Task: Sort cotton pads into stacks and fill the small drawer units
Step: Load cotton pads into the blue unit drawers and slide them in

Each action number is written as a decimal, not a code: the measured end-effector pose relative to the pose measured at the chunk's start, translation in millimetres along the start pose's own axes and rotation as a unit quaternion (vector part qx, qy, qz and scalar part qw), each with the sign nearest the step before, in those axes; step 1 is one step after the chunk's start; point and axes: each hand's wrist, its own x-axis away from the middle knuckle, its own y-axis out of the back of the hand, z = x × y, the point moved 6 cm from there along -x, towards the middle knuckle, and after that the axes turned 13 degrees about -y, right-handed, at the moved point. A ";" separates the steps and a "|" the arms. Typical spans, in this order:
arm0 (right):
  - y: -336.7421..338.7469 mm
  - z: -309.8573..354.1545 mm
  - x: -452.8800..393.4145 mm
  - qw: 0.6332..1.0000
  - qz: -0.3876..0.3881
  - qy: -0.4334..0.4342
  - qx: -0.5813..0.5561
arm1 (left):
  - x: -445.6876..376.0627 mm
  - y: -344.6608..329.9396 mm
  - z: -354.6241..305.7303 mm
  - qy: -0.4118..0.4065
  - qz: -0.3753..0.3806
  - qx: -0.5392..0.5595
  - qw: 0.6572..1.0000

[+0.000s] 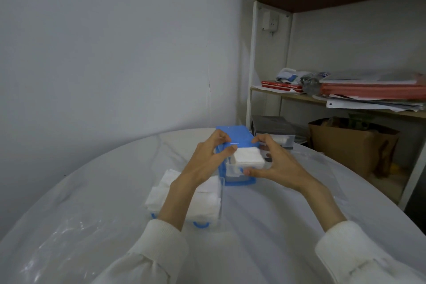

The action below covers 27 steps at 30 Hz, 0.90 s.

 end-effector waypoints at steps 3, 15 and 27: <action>0.5 2.1 0.9 0.998 0.050 0.001 -0.030 | -0.2 -1.1 1.2 0.011 0.047 0.005 0.999; 5.6 -15.5 -7.4 1.000 -0.001 0.024 0.001 | 0.4 -0.5 5.1 -0.032 0.068 -0.121 0.990; 4.3 -4.5 -2.7 0.996 -0.063 0.049 0.036 | -4.3 -4.6 -6.7 -0.079 0.067 -0.168 0.980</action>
